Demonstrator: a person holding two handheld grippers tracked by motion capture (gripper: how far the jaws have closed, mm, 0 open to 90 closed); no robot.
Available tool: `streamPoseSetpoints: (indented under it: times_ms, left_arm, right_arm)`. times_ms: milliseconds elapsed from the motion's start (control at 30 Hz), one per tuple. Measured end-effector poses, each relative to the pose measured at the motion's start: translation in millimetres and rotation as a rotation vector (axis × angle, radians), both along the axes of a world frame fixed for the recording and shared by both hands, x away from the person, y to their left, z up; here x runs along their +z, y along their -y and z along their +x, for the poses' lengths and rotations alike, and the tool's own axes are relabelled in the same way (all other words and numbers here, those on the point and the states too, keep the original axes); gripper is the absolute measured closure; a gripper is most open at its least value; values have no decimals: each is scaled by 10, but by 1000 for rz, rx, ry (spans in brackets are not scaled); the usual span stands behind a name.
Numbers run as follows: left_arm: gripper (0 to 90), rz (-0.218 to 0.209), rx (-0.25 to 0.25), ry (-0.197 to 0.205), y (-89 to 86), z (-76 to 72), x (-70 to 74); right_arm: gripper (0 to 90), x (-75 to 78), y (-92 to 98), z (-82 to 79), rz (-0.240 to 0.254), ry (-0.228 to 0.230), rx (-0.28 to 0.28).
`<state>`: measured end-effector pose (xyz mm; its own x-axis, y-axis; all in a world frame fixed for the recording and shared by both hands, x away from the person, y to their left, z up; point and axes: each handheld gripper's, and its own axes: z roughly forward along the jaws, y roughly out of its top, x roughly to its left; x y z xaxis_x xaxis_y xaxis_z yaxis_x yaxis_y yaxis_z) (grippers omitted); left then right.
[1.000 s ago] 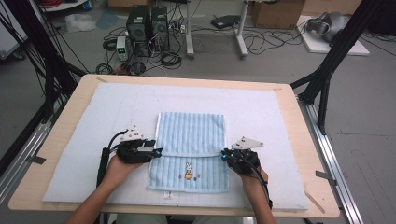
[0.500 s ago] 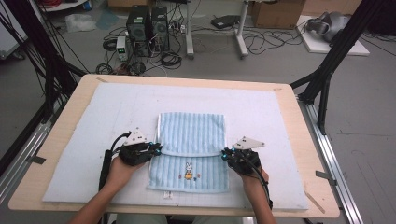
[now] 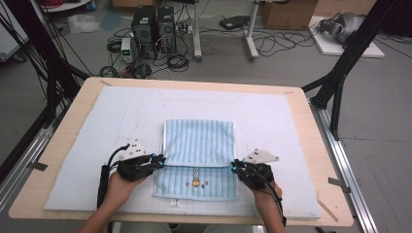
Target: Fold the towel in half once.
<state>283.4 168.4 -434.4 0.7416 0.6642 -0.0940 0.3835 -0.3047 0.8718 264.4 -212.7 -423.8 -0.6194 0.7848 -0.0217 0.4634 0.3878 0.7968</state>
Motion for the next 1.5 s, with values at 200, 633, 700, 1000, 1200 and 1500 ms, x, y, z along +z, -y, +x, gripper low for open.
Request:
streamPoseSetpoints:
  times_ms: [200,633,700,1000,1200,1500]
  left_arm:
    - [795,-6,-2,2,-27,-181,14]
    - [796,-9,-7,-6,-52,-611,0]
    - [796,-9,-7,-8,-48,-660,1]
    - [802,-10,-16,-31,-66,-798,-16]
    - [600,-51,21,-68,-107,-717,-81]
    - [510,-130,119,-59,-262,-577,-33]
  right_arm:
    - [806,27,-13,-184,-3,6,4]
    - [805,22,-28,-617,-18,8,16]
    - [806,25,-22,-680,-19,9,15]
    - [806,20,-1,-829,-24,-1,17]
    - [684,-67,39,-783,-28,-65,-3]
    - [690,-87,-38,-691,12,-42,30]
